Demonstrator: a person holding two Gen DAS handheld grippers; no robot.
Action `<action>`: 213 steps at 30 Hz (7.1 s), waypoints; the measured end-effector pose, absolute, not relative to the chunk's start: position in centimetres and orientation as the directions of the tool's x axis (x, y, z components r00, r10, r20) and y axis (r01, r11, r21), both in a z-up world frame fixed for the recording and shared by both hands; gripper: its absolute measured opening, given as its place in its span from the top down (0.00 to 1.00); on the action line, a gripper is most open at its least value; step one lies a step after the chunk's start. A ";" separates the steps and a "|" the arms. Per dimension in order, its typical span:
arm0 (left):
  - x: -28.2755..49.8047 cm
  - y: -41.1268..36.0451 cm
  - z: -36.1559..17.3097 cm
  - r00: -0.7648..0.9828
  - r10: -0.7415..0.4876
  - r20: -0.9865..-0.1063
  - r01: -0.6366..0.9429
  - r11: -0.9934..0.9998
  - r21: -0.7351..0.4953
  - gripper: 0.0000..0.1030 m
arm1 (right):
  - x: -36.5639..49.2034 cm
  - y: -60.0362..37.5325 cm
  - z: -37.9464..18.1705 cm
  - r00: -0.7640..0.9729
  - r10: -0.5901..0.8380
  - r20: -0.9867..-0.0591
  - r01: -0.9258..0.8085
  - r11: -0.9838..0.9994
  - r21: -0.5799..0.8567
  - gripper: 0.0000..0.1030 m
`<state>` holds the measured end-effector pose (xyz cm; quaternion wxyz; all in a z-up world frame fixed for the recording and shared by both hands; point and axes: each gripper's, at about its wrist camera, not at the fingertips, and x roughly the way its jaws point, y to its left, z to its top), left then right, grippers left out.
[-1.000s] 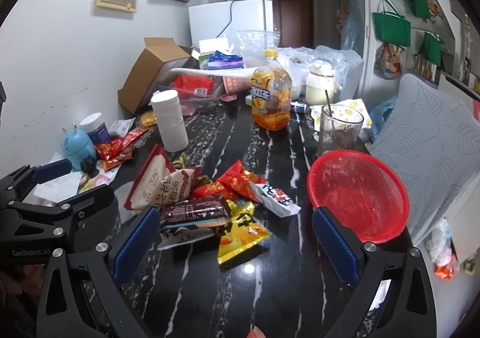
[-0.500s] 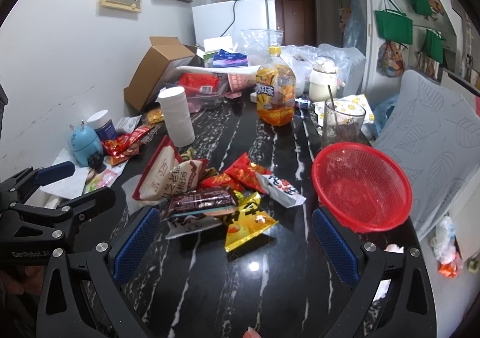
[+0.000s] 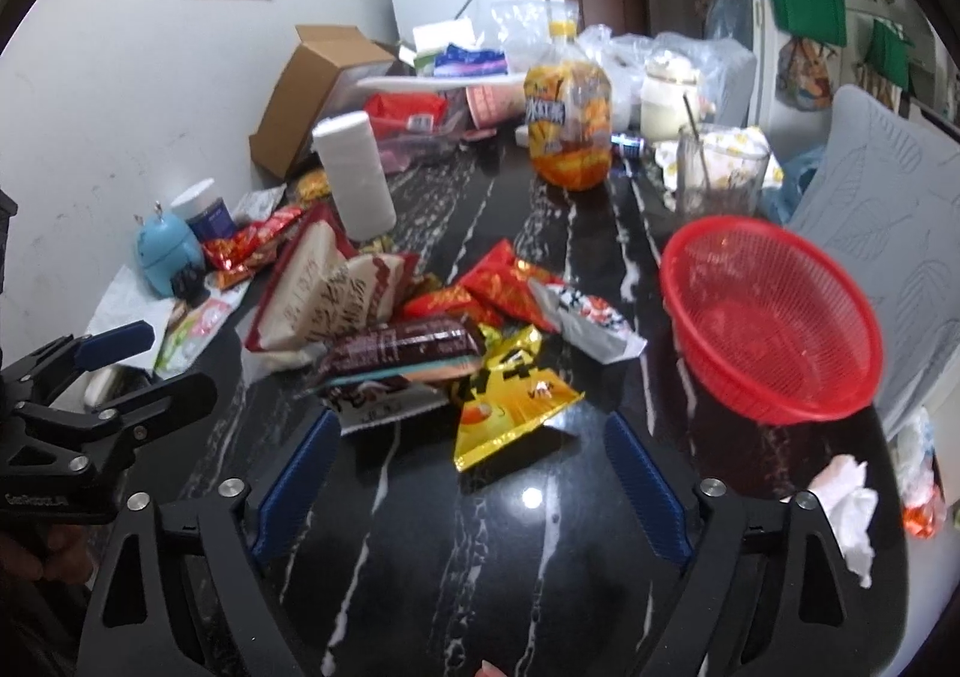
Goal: Organize snacks
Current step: 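Grasp the clear zip bag with the left gripper while the right grasps the yellow HUA bag, then carry the zip bag and yellow bag with both grippers over the red basket, then open both grippers to drop the zip bag and yellow bag into the basket, then move both grippers back toward the snack pile on the table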
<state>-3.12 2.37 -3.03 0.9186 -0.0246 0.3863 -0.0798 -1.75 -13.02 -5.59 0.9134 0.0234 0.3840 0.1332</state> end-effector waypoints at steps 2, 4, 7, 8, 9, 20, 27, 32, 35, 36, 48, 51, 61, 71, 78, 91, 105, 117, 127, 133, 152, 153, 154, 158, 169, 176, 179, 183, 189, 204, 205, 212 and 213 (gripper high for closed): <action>-2.6 2.5 -3.6 0.678 -0.174 -0.714 0.125 0.985 -0.121 0.00 | -1.0 -13.1 -6.3 0.657 0.258 -0.708 -0.221 0.964 0.146 0.16; -2.1 2.8 -4.1 0.675 -0.174 -0.717 0.119 0.985 -0.128 0.00 | -0.4 -13.1 -6.8 0.648 0.258 -0.716 -0.225 0.964 0.144 0.17; -1.3 3.0 -4.7 0.668 -0.153 -0.729 0.097 0.988 -0.118 0.00 | 0.6 -12.8 -7.6 0.635 0.255 -0.729 -0.234 0.963 0.133 0.17; -0.9 3.2 -4.9 0.665 -0.143 -0.733 0.088 0.990 -0.112 0.00 | 0.9 -12.8 -7.8 0.631 0.254 -0.733 -0.235 0.963 0.132 0.17; -0.7 3.4 -5.2 0.662 -0.136 -0.737 0.083 0.991 -0.108 0.00 | 1.2 -12.7 -8.1 0.625 0.253 -0.738 -0.236 0.963 0.131 0.17; 3.3 6.0 -7.2 0.632 -0.053 -0.773 0.035 0.999 -0.040 0.00 | 3.9 -12.0 -9.8 0.601 0.214 -0.770 -0.255 0.965 0.069 0.17; 5.8 6.1 -8.6 0.584 -0.087 -0.807 0.098 0.995 -0.036 0.00 | 5.1 -10.9 -10.2 0.592 0.185 -0.784 -0.265 0.964 0.027 0.16; 7.0 5.5 -9.4 0.567 -0.083 -0.820 0.148 0.989 0.003 0.00 | 5.7 -11.0 -10.6 0.570 0.203 -0.796 -0.268 0.962 0.054 0.16; 7.6 5.4 -10.0 0.547 -0.094 -0.832 0.164 0.986 -0.004 0.00 | 6.0 -10.8 -10.9 0.553 0.199 -0.809 -0.270 0.962 0.053 0.16; 7.7 5.4 -10.2 0.540 -0.098 -0.836 0.165 0.986 -0.009 0.00 | 6.0 -10.7 -11.1 0.546 0.196 -0.814 -0.270 0.962 0.050 0.16; 5.1 4.6 -10.1 0.528 -0.157 -0.835 0.209 0.977 -0.052 0.35 | 5.0 -11.3 -11.3 0.536 0.232 -0.812 -0.275 0.957 0.092 0.34; 4.0 4.4 -9.9 0.526 -0.170 -0.833 0.200 0.977 -0.073 0.37 | 4.1 -11.6 -11.0 0.544 0.235 -0.805 -0.270 0.958 0.097 0.34; -0.1 4.0 -9.1 0.533 -0.187 -0.825 0.182 0.978 -0.104 0.37 | 0.8 -11.9 -10.4 0.559 0.241 -0.793 -0.273 0.957 0.098 0.34; -2.7 3.2 -8.2 0.528 -0.236 -0.816 0.210 0.967 -0.144 0.37 | -2.4 -12.2 -10.5 0.539 0.286 -0.792 -0.277 0.948 0.154 0.34; -4.1 1.4 -6.4 0.554 -0.274 -0.786 0.265 0.953 -0.145 0.37 | -4.7 -12.9 -9.3 0.568 0.306 -0.764 -0.280 0.945 0.170 0.34; -3.0 -4.6 -3.1 0.559 -0.408 -0.722 0.448 0.881 -0.152 0.37 | -7.4 -16.2 -5.9 0.656 0.257 -0.709 -0.231 0.964 0.136 0.34; 1.0 -12.0 -0.4 0.521 -0.495 -0.695 0.582 0.802 -0.134 0.37 | -6.3 -22.6 -3.4 0.721 0.196 -0.665 -0.137 0.981 0.140 0.34; 5.9 -17.7 0.9 0.534 -0.505 -0.678 0.624 0.776 -0.087 0.37 | -2.0 -27.8 -2.2 0.759 0.119 -0.640 -0.078 0.993 0.093 0.34; 10.6 -21.5 0.6 0.543 -0.499 -0.675 0.641 0.766 -0.050 0.37 | 2.3 -31.2 -2.4 0.770 0.067 -0.635 -0.026 0.997 0.073 0.34; 12.7 -23.3 -0.2 0.547 -0.471 -0.692 0.630 0.776 -0.030 0.37 | 4.3 -32.5 -2.9 0.766 0.048 -0.641 -0.004 0.998 0.071 0.33; 14.2 -23.7 -1.8 0.570 -0.367 -0.735 0.577 0.816 0.040 0.25 | 6.0 -32.6 -4.2 0.725 -0.033 -0.688 0.074 0.997 0.030 0.19; 14.1 -23.5 -1.6 0.574 -0.367 -0.732 0.575 0.817 0.041 0.25 | 5.8 -32.5 -4.0 0.727 -0.035 -0.685 0.076 0.997 0.030 0.19; 13.9 -23.3 -1.3 0.578 -0.371 -0.727 0.574 0.818 0.039 0.25 | 5.7 -32.5 -3.8 0.730 -0.038 -0.683 0.079 0.996 0.029 0.19; 12.9 -22.3 0.0 0.594 -0.380 -0.709 0.568 0.822 0.036 0.25 | 4.7 -31.6 -2.5 0.751 -0.042 -0.659 0.074 0.997 0.021 0.19; 9.4 -17.8 4.3 0.681 -0.370 -0.632 0.513 0.857 0.051 0.25 | 2.3 -28.1 1.1 0.808 -0.029 -0.589 0.035 0.999 -0.001 0.19; 6.6 -14.2 6.2 0.725 -0.355 -0.590 0.474 0.879 0.054 0.25 | 0.6 -24.9 2.8 0.833 0.002 -0.553 -0.012 1.000 -0.014 0.19; 5.4 -12.7 6.7 0.742 -0.343 -0.576 0.453 0.890 0.055 0.25 | -0.2 -23.3 3.2 0.837 0.021 -0.547 -0.038 0.999 -0.019 0.19; 4.0 -10.7 7.0 0.759 -0.324 -0.565 0.423 0.905 0.048 0.25 | -1.3 -21.5 3.6 0.842 0.050 -0.537 -0.072 0.997 -0.021 0.19; 1.6 -7.7 7.1 0.780 -0.287 -0.556 0.372 0.927 0.043 0.25 | -2.8 -18.7 3.8 0.843 0.107 -0.528 -0.137 0.990 -0.019 0.19; -2.6 -1.0 5.7 0.800 -0.189 -0.570 0.252 0.967 0.034 0.25 | -4.2 -12.1 2.5 0.794 0.274 -0.543 -0.311 0.950 0.024 0.19; -2.8 -0.7 5.5 0.799 -0.183 -0.573 0.245 0.969 0.032 0.25 | -4.2 -11.8 2.4 0.789 0.282 -0.546 -0.319 0.947 0.027 0.19; -3.7 1.2 4.2 0.784 -0.171 -0.596 0.221 0.975 0.012 0.25 | -3.9 -9.8 1.0 0.750 0.332 -0.572 -0.367 0.928 0.057 0.19; -3.7 1.5 3.8 0.780 -0.172 -0.602 0.222 0.975 0.009 0.25 | -3.8 -9.5 0.8 0.745 0.334 -0.577 -0.370 0.927 0.059 0.19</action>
